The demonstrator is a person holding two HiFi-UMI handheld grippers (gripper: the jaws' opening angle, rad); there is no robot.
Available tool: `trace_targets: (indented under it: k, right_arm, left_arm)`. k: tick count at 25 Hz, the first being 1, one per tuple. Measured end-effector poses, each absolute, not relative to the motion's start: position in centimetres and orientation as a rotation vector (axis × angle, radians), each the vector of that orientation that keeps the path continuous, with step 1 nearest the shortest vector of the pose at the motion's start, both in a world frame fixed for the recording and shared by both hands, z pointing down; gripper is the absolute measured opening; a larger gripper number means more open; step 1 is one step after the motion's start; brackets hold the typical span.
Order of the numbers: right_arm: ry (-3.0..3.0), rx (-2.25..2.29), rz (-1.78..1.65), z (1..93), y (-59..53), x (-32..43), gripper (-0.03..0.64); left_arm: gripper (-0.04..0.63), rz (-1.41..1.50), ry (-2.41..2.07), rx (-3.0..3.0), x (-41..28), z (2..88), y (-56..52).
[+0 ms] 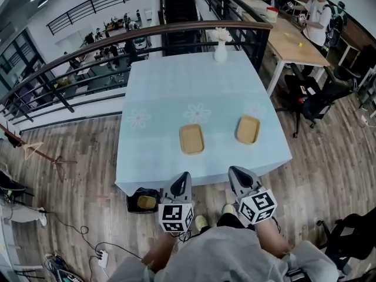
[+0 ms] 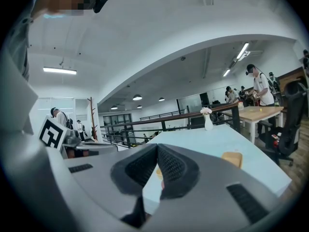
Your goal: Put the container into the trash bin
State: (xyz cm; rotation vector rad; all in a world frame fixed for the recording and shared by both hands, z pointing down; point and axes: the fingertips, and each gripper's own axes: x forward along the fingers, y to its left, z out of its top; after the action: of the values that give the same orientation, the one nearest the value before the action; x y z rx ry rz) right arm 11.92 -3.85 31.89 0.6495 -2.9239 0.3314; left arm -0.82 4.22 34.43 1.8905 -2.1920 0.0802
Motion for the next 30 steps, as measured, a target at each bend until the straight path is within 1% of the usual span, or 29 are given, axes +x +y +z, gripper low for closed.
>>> trace_targets:
  k: [8,17,30]
  right_arm:
    - [-2.903,0.641,0.331,32.8,-7.8,11.3,0.026]
    - [-2.903,0.596,0.317,33.2,-13.5,9.3,0.026]
    - [-2.884,0.663,0.357,33.8,-20.6,9.8,0.026]
  left_arm:
    - [0.018,0.112,-2.201,1.876,-1.9,34.6,1.1]
    - [0.018,0.135,-2.256,1.812,-5.3,34.2,-3.7]
    - [0.020,0.197,-2.170,1.856,-5.7,35.7,-11.0]
